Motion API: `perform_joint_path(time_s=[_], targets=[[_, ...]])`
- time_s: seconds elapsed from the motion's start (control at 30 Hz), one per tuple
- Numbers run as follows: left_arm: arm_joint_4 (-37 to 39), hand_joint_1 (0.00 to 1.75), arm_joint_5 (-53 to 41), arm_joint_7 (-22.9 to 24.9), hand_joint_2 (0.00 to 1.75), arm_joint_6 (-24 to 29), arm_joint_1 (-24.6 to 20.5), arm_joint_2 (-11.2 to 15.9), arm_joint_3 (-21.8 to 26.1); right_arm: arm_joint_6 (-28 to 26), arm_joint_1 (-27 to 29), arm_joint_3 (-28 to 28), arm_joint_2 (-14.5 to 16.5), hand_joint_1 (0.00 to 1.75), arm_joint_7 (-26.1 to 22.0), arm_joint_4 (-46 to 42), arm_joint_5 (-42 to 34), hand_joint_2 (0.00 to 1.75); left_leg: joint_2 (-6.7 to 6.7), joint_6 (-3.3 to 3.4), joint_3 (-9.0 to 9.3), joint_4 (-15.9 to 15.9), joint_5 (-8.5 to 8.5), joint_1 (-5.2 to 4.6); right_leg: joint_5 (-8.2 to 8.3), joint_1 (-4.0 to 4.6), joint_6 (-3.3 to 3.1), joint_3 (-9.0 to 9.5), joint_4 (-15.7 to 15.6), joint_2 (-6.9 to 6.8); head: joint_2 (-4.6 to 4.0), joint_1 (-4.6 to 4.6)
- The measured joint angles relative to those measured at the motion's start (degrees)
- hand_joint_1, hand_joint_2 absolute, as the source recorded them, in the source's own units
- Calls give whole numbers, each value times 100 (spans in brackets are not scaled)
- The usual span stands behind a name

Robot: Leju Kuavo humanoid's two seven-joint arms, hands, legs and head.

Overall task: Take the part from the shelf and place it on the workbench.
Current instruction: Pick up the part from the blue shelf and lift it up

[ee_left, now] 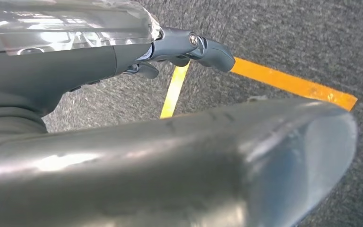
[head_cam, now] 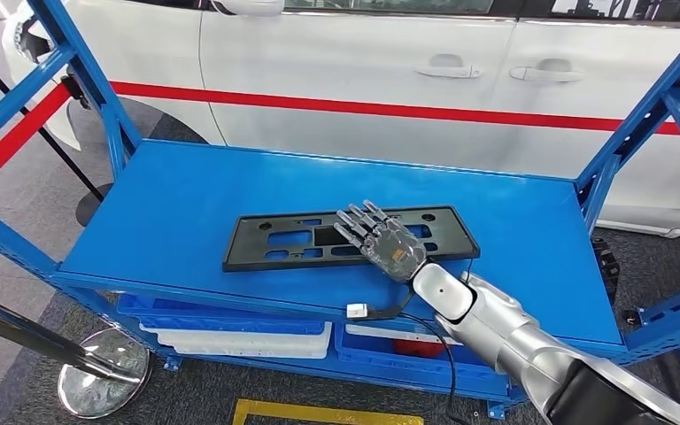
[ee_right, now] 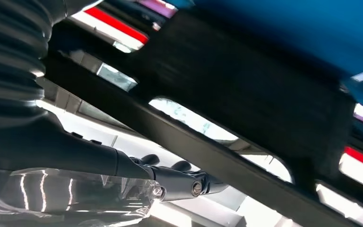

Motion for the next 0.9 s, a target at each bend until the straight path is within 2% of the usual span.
perform_joint_path(time_s=[0.03, 0.1, 0.13, 0.17, 0.2, 0.23, 0.27, 0.3, 0.37, 0.4, 0.47, 0.53, 0.57, 0.63, 0.67, 0.7, 0.73, 0.77, 0.83, 0.87, 0.9], targets=[[1, 0, -1, -1, 0, -2, -6, -2, 0, 58, -18, 2, 38, 0, 43, 52, 25, 175, 3, 34, 24, -38, 35, 21, -94, -1, 21, -43, 115, 25, 0, 0], [1, 0, -1, -2, 0, -7, -13, -4, 0, 149, -40, 2, 158, 0, 105, 174, 43, 175, 8, 73, 37, -79, 76, 38, -454, -21, 48, -286, 708, 89, 0, 1], [1, 0, -2, -2, 0, -14, -10, -3, 0, 191, -45, 2, 234, 24, 126, 237, 42, 175, 16, 81, 28, -79, 83, 37, -646, -35, 60, -460, 1112, 110, 0, 0], [1, 0, -7, -3, 0, -25, -6, -3, 0, 249, -49, -4, 321, 63, 142, 297, 30, 175, 23, 80, 22, -77, 85, 36, -760, -49, 74, -599, 1442, 117, 0, 0], [1, 0, -13, -5, 0, -40, -1, -3, 0, 323, -56, -15, 409, 105, 152, 354, 13, 175, 32, 77, 20, -73, 86, 37, -765, -64, 85, -654, 1587, 118, 0, 1], [1, 0, -23, -7, 0, -60, 2, -3, -1, 420, -71, -32, 507, 147, 156, 415, -10, 175, 41, 71, 21, -66, 87, 38, -666, -77, 91, -605, 1514, 116, 0, 1], [1, 0, -36, -9, 0, -82, 1, -3, -4, 528, -93, -52, 604, 166, 145, 472, -38, 175, 50, 59, 23, -55, 85, 40, -486, -88, 88, -448, 1219, 109, 0, 1], [1, 0, -47, -10, 0, -103, -2, -3, -11, 619, -119, -74, 694, 170, 128, 521, -66, 175, 58, 42, 23, -37, 81, 41, -297, -94, 75, -226, 796, 85, 0, 1], [1, 0, -61, -11, 0, -134, -8, -2, -30, 753, -164, -123, 869, 174, 79, 608, -116, 175, 73, -21, -2, 10, 63, 22, -99, -70, 34, 98, 128, 35, 0, 0], [1, 0, -63, -11, 0, -142, -9, 1, -38, 787, -173, -147, 937, 175, 60, 642, -132, 175, 82, -60, -17, 23, 61, 14, -83, -54, 10, 155, -14, 25, 0, 0], [1, 0, -66, -10, 0, -148, -10, 6, -45, 828, -173, -178, 1023, 175, 20, 698, -163, 175, 97, -137, -35, 18, 76, 20, -68, -32, -50, 140, -48, 51, 0, -1], [1, 0, -67, -6, 0, -153, -13, 16, -56, 856, -169, -192, 1047, 175, -26, 731, -203, 175, 103, -205, -87, 137, -16, 42, -28, -45, -117, 135, -75, 42, 0, -1], [1, 0, -68, -4, 0, -157, -15, 20, -68, 865, -164, -196, 1047, 175, -49, 739, -220, 175, 103, -237, -183, 350, -162, 50, -11, -58, -145, 130, -89, 30, 0, -1], [1, 0, -68, -3, 0, -172, -11, 26, -92, 872, -147, -207, 1047, 175, -87, 754, -247, 175, 104, -296, -528, 1109, -579, 62, -1, -57, -169, 107, -91, 10, 0, -1], [1, 0, -66, -5, 0, -181, -3, 29, -99, 873, -139, -212, 1047, 175, -106, 761, -252, 175, 105, -315, -698, 1484, -733, 67, 0, -52, -173, 99, -90, 6, 0, -1], [1, 0, -62, -9, 0, -192, 5, 32, -101, 873, -135, -219, 1047, 175, -123, 766, -258, 175, 105, -324, -794, 1701, -785, 68, -1, -48, -173, 95, -89, 7, 0, -1], [1, 0, -57, -15, 0, -205, 12, 37, -101, 873, -134, -227, 1047, 175, -139, 767, -265, 175, 105, -324, -774, 1679, -715, 68, -1, -47, -173, 98, -89, 12, 0, -1], [1, 0, -53, -23, 0, -216, 15, 42, -102, 873, -134, -234, 1047, 175, -151, 768, -270, 175, 104, -316, -645, 1427, -551, 68, -3, -47, -170, 106, -88, 20, 0, -1], [1, 0, -48, -35, 0, -234, 11, 52, -104, 874, -135, -244, 1047, 175, -165, 769, -277, 175, 67, -275, -224, 574, -171, 62, -14, -38, -143, 123, -81, 43, 0, -1], [0, 0, -47, -38, 0, -237, 9, 54, -105, 873, -136, -246, 1046, 175, -167, 769, -279, 175, 50, -239, -78, 252, -60, 53, -18, -29, -117, 126, -77, 61, 0, -1], [1, 0, -47, -39, 0, -239, 10, 56, -106, 873, -137, -249, 1046, 175, -167, 769, -280, 175, 35, -199, -1, 71, -17, 40, -19, -22, -86, 126, -75, 76, 0, -1]])
